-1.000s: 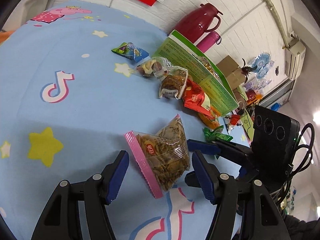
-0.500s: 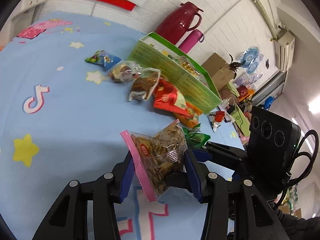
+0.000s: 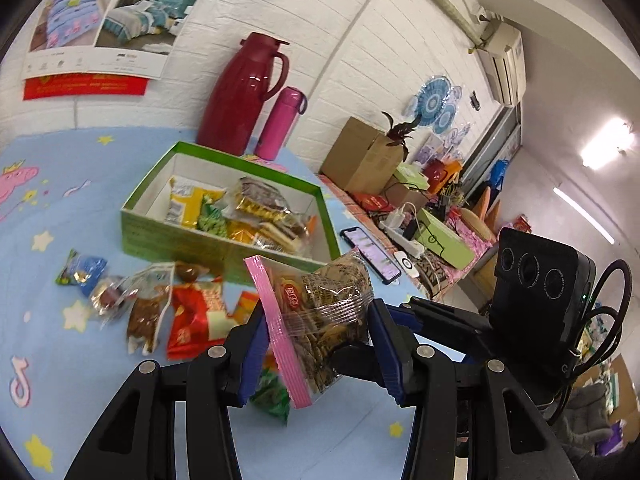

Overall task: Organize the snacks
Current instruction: 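Carry the pink-edged nut bag into the green box and open both grippers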

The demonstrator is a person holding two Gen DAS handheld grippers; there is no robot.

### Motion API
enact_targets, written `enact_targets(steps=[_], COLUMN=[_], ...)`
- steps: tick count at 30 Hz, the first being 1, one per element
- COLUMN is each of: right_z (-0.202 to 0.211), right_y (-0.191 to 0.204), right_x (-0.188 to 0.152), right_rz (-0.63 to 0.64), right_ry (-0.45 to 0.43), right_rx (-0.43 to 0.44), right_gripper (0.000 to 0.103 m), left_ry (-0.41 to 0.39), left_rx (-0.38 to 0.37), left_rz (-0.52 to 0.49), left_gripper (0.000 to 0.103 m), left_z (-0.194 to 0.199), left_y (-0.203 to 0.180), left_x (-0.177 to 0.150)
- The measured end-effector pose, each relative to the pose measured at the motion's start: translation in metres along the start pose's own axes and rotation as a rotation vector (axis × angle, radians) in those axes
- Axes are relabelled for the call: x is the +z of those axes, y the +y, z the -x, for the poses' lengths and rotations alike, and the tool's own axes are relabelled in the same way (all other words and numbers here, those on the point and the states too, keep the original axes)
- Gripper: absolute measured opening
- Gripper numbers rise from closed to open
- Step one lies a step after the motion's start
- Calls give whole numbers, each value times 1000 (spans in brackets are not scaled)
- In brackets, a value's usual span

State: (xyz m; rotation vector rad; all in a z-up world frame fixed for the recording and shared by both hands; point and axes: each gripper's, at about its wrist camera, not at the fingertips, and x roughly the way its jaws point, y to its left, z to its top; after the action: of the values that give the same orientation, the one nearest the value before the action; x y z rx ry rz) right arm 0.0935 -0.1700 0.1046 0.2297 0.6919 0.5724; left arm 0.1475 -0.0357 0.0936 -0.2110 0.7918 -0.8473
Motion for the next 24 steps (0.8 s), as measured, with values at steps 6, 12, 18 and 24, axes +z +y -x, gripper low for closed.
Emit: enact_targets(steps=[6, 12, 18, 24], right_z=[14, 6, -12, -30], right_y=[-40, -82, -121, -141], right_x=[23, 34, 33, 30], right_rz=[-40, -95, -152, -180], right_ry=[-50, -50, -24, 7], right_rx=[-66, -97, -103, -107], right_gripper=[50, 51, 51, 60], left_ry=[8, 56, 113, 134], left_rx=[-44, -57, -53, -32], left_rz=[-42, -52, -32, -10], left_gripper=[49, 49, 49, 58], left_z=[-44, -88, -129, -150], left_y=[-14, -7, 12, 29], left_x=[38, 63, 72, 70])
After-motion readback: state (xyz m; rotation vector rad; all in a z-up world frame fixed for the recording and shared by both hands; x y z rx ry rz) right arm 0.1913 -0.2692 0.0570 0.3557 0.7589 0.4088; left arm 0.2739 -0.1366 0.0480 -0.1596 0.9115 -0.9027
